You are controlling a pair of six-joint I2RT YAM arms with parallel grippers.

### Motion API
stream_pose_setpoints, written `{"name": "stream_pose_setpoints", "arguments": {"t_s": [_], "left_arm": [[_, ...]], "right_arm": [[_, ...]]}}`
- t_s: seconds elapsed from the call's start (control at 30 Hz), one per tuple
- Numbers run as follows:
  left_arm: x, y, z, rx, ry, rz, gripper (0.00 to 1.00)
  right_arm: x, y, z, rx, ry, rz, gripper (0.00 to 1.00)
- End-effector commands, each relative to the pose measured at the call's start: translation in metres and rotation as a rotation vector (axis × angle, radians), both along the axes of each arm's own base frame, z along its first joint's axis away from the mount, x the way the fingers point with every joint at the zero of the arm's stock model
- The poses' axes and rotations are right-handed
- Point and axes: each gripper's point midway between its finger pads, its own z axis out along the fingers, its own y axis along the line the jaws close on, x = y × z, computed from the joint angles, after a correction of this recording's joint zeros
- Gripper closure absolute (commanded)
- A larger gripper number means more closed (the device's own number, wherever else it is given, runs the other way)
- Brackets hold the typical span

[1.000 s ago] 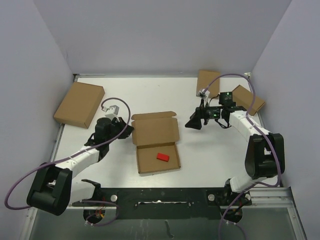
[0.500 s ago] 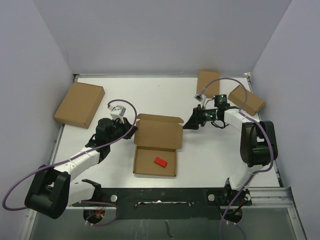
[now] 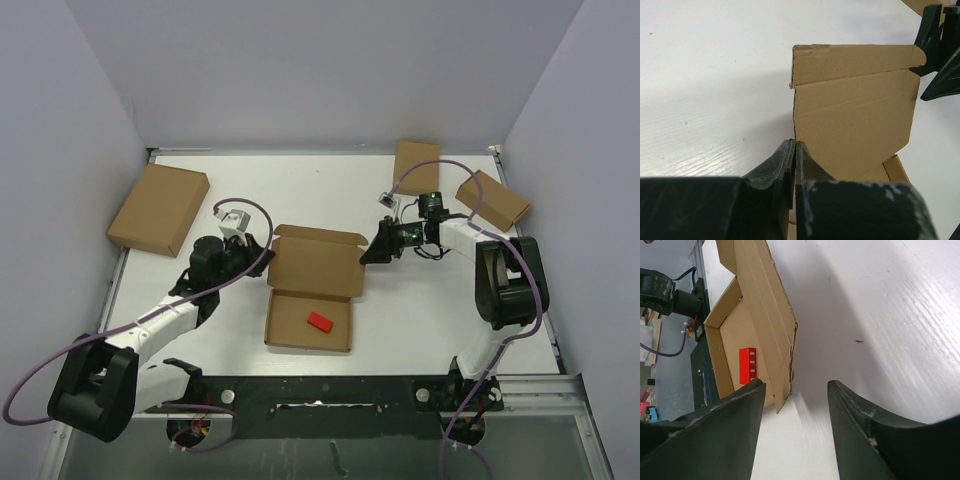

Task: Fold the paper box

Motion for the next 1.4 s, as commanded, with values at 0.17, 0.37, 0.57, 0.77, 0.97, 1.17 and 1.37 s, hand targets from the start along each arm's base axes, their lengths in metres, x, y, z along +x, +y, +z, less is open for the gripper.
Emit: {"name": "stream_pose_setpoints", "arguments": {"t_s": [0.17,0.37,0.57,0.77,0.97,1.17,1.37], "left_arm": [[0.005,-0.006,0.032,-0.044,-0.117,-0.021,1.00],[0.004,-0.008,0.030,-0.054,-0.109,-0.026,1.00],[0.000,-0.004,0.028,-0.083,-0.064,-0.008,0.83],[-0.003,0.012,0.040,-0.116,-0.020,0.036,0.42],[-0.006,0.029,0.064,-0.107,0.046,0.078,0.02],[-0.003,0.020,0.065,-0.074,0.210,-0.053,0.06],[0.007,0.015,0.057,0.014,0.274,-0.132,0.24]], "right_arm": [[0.003,0.011,0.014,0.032,-0.053,0.049,0.68],[0.002,0.013,0.018,0.042,-0.066,0.064,0.92],[0.001,0.009,0.024,0.020,-0.127,0.081,1.00],[0.001,0.006,0.028,0.013,-0.151,0.084,1.00],[0.001,0.006,0.030,0.013,-0.159,0.089,1.00],[0.001,0.006,0.032,0.014,-0.165,0.093,1.00],[0.001,0.006,0.033,0.016,-0.169,0.095,1.00]]}}
